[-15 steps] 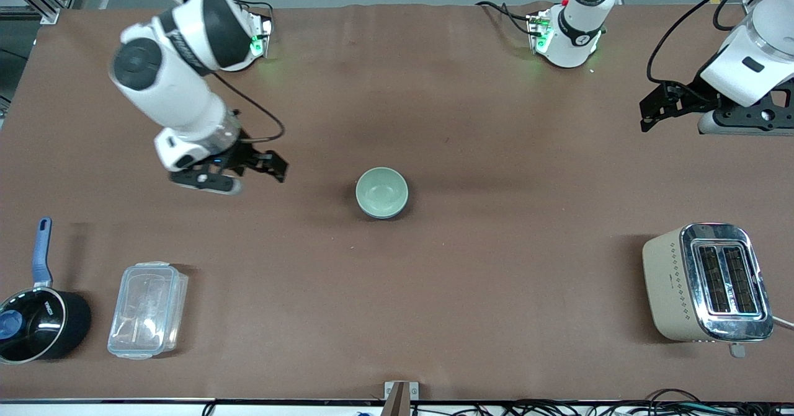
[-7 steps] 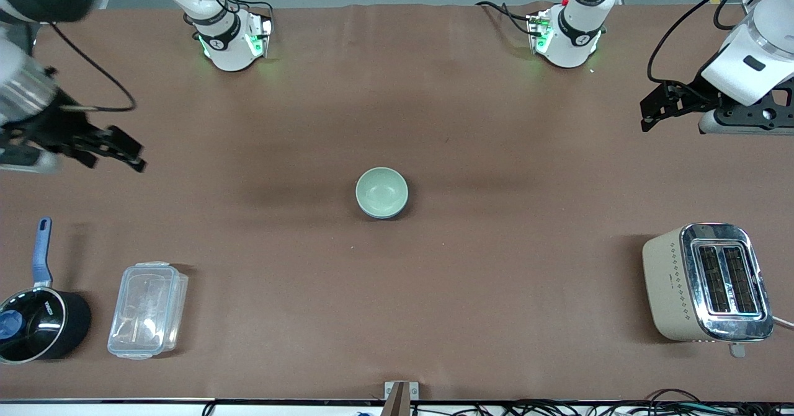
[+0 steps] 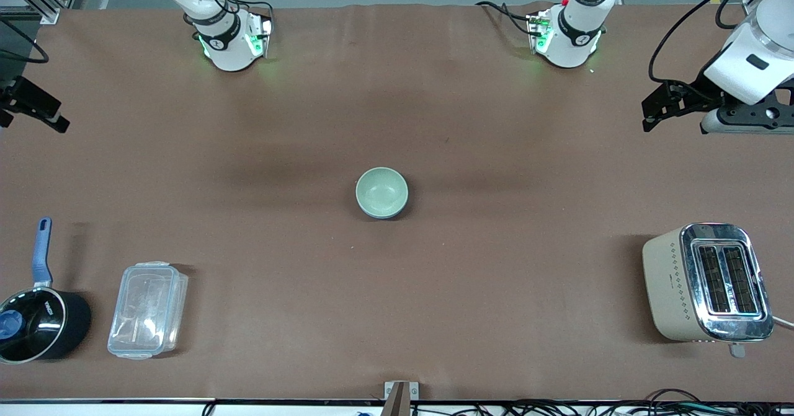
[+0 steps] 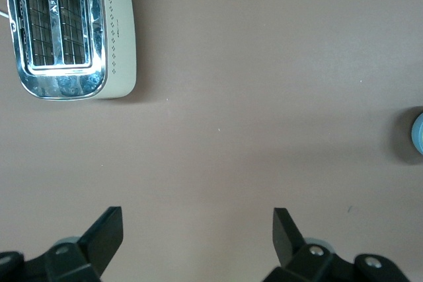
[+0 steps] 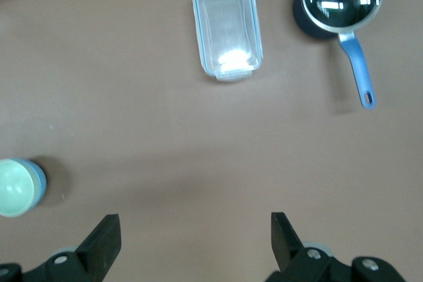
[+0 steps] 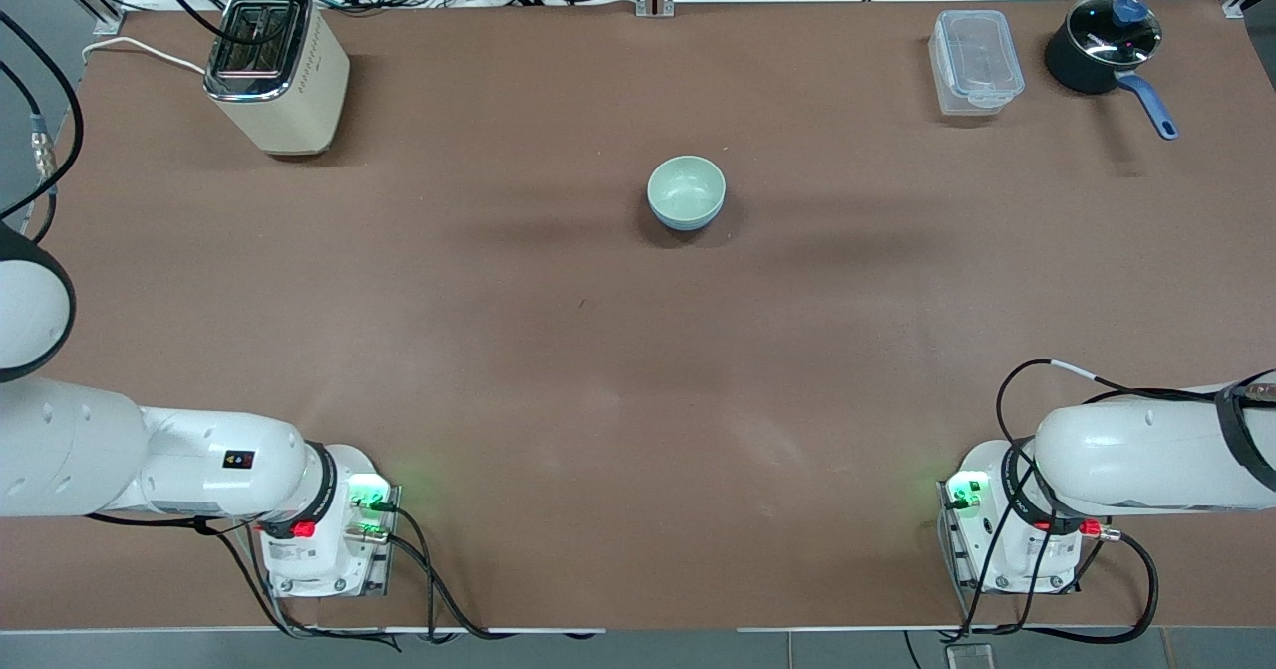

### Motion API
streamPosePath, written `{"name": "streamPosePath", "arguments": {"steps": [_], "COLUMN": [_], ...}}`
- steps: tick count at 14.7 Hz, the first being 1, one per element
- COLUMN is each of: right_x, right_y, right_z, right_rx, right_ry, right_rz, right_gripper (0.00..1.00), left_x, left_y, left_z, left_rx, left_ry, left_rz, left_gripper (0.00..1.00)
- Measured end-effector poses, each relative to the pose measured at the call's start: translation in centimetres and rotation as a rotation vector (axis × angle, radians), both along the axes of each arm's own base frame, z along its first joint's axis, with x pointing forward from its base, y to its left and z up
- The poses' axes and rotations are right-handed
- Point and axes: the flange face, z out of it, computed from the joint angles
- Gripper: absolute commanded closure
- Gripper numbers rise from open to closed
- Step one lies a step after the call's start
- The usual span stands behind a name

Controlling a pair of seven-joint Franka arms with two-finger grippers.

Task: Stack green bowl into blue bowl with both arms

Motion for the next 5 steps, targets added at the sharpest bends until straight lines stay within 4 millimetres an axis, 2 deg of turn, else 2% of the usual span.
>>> {"name": "streamPosePath", "arguments": {"steps": [5], "right_x": [0.3], "right_y": [-1.2], "right_z": [-1.1], "right_rx": [-0.014], "right_ry": [0.034], "right_rz": [0.036], "right_gripper": [0.0], "left_x": [0.0], "left_y": [0.0], "left_z": [0.0], "left_rx": [0.0], "left_ry": [0.0], "left_rz": [0.0], "left_gripper": [0.0]}}
